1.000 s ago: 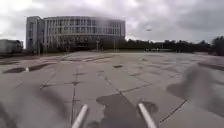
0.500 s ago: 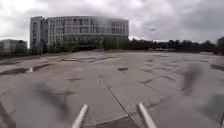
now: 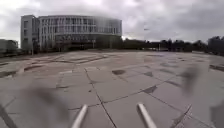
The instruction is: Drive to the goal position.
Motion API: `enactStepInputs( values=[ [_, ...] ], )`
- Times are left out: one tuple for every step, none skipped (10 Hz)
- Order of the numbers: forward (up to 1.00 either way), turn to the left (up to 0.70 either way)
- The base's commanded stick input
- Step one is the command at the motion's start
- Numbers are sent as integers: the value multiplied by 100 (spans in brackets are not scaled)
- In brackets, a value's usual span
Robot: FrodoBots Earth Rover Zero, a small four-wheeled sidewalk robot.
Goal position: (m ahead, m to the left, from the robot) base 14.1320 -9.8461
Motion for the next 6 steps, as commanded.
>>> enactStepInputs(
  values=[
    [100, -27],
    [100, -27],
    [100, -27],
    [100, -27],
    [100, -27],
    [100, -27]
  ],
)
